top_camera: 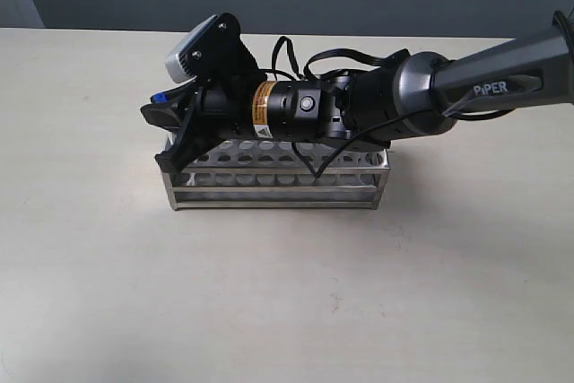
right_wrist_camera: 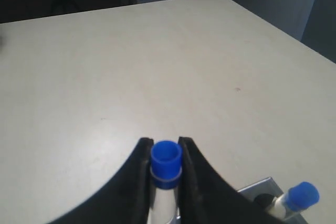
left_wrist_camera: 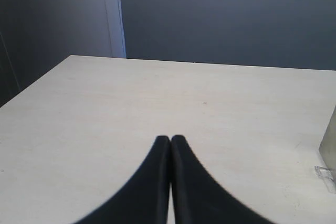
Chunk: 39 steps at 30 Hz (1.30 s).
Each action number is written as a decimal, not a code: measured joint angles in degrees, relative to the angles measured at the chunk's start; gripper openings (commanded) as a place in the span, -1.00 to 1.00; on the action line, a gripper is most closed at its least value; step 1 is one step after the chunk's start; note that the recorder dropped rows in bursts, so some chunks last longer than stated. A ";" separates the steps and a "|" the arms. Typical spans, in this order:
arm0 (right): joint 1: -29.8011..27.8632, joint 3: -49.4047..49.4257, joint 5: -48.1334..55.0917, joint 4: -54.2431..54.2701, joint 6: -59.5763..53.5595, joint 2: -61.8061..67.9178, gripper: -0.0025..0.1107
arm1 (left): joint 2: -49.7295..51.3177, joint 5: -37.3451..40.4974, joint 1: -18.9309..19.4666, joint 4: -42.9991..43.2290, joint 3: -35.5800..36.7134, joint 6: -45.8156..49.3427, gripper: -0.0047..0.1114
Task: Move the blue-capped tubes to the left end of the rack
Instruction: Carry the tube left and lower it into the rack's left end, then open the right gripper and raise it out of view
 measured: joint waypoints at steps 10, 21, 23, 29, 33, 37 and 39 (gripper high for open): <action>0.00 0.00 -2.70 0.11 0.00 1.05 -0.96 | 0.00 0.00 0.00 0.00 0.00 0.00 -0.91; -0.11 0.08 -6.42 1.47 -0.10 5.61 -0.75 | 0.00 0.00 0.00 0.00 0.00 0.00 -0.91; -0.11 0.08 -6.68 1.47 -0.10 5.63 -0.49 | 0.00 0.00 0.00 0.00 0.00 0.00 -0.91; -0.11 0.21 -7.72 -0.03 -0.10 5.78 0.05 | 0.00 0.00 0.00 0.00 0.00 0.00 -0.91; -0.11 0.21 -7.72 -1.15 -0.10 5.21 0.02 | 0.00 0.00 0.00 0.00 0.00 0.00 -0.91; -0.01 0.21 -5.91 -2.66 -0.10 1.47 0.02 | 0.00 0.00 0.00 0.00 0.00 0.00 -0.91; -0.01 0.21 -3.52 -2.91 -0.10 -1.38 -0.11 | 0.00 0.00 0.00 0.00 0.00 0.00 -0.91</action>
